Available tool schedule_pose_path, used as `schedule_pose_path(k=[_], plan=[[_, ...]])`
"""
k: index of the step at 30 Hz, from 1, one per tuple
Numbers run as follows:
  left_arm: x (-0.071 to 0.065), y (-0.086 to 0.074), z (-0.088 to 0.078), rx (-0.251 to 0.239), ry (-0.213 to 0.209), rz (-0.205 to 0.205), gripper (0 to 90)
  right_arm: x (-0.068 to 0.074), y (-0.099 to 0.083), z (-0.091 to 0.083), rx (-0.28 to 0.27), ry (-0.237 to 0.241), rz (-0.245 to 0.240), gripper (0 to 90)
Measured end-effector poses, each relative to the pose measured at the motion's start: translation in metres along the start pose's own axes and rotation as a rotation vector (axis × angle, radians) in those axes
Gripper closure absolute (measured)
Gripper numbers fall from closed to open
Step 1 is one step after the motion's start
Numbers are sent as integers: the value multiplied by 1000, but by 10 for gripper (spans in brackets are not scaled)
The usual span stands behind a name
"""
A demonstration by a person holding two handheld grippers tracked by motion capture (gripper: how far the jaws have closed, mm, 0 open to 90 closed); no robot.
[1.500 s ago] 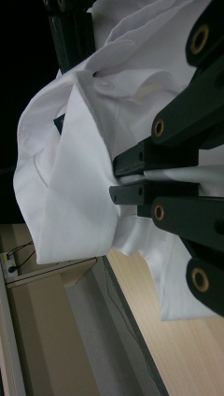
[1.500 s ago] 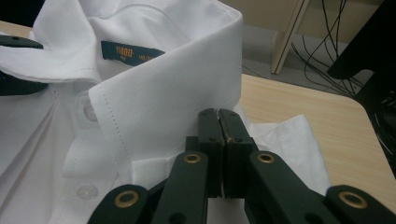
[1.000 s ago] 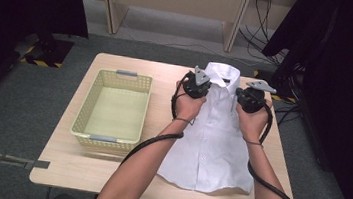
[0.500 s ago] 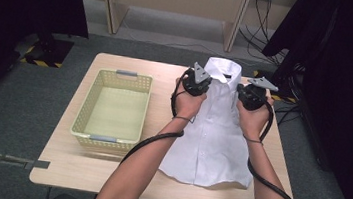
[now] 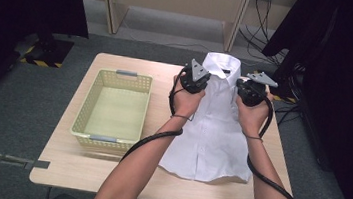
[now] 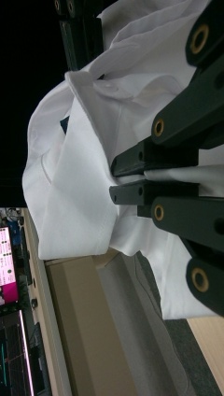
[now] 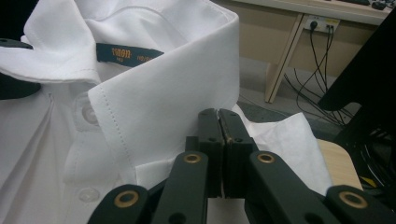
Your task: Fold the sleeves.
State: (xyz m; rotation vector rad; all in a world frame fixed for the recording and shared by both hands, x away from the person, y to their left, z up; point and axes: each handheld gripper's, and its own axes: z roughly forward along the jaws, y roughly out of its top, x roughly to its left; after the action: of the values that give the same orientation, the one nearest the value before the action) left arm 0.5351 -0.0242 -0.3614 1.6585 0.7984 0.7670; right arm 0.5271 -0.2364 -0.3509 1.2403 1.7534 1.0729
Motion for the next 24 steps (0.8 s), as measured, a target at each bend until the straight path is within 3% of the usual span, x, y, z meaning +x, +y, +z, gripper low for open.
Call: schedule_pose_path(k=[24], plan=[[8, 15, -11, -49, 36, 4, 850, 8, 20, -3, -46, 1, -27, 885]])
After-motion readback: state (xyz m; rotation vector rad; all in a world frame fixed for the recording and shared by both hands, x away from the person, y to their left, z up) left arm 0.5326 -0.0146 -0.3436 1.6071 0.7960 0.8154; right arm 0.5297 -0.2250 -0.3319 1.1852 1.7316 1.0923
